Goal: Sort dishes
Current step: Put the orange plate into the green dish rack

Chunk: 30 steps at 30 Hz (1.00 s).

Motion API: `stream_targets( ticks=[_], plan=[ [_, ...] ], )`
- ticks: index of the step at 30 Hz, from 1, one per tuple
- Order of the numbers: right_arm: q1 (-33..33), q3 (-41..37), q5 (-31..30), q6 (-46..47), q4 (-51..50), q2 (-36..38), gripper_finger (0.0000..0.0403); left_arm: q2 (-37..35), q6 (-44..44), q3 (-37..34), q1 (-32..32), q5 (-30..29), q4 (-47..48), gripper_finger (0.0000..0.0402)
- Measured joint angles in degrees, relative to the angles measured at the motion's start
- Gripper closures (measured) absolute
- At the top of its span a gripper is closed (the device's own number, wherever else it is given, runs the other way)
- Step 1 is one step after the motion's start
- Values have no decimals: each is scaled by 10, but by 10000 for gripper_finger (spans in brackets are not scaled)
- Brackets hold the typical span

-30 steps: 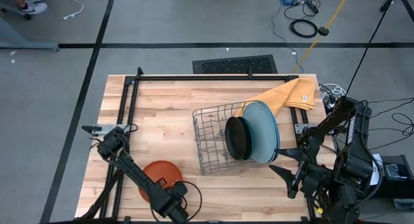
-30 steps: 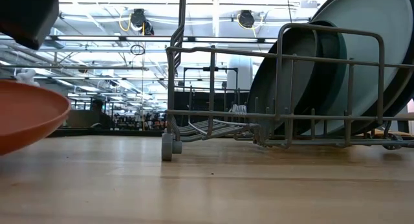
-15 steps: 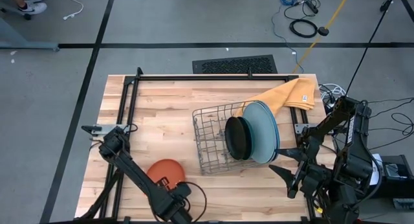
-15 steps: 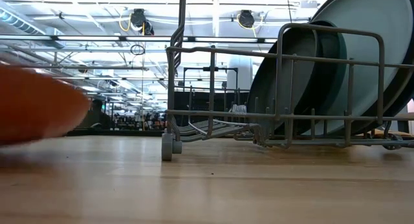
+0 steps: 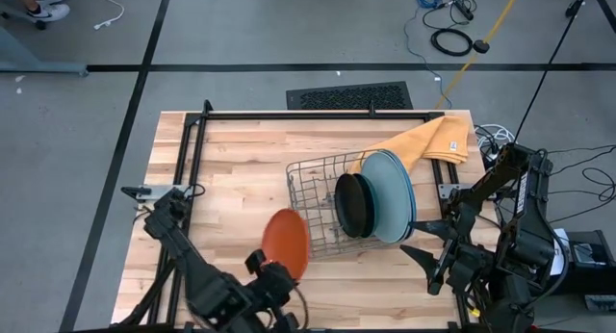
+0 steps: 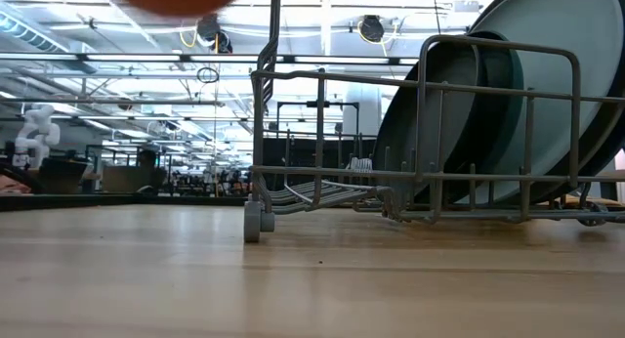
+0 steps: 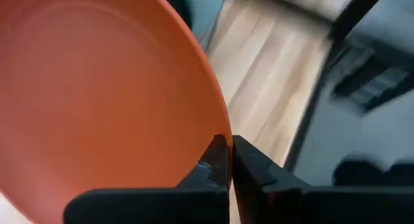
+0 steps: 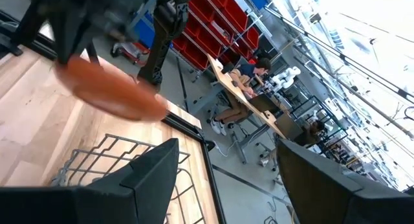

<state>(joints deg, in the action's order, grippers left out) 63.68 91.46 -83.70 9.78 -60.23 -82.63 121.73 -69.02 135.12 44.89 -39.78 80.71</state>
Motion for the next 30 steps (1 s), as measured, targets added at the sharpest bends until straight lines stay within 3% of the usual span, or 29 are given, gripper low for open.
stream_targets(
  ticks=[5, 11, 18, 25, 30],
  plan=[
    [0, 0, -1, 0, 0, 0, 149, -53, 195, -23, 0, -112, -210, 401],
    [0, 0, -1, -1, 0, 0, 149, -53, 435, -23, -36, -129, -413, 401],
    [0, 0, 0, -1, 1, 0, 149, 10, 509, -24, -109, -115, -528, 401],
    [1, 0, 1, 0, 0, 0, 149, 81, 613, -24, -135, -104, -732, 402],
    [1, 0, 14, 0, 0, 0, 149, 92, 596, -24, -135, -160, -699, 402]
  ],
)
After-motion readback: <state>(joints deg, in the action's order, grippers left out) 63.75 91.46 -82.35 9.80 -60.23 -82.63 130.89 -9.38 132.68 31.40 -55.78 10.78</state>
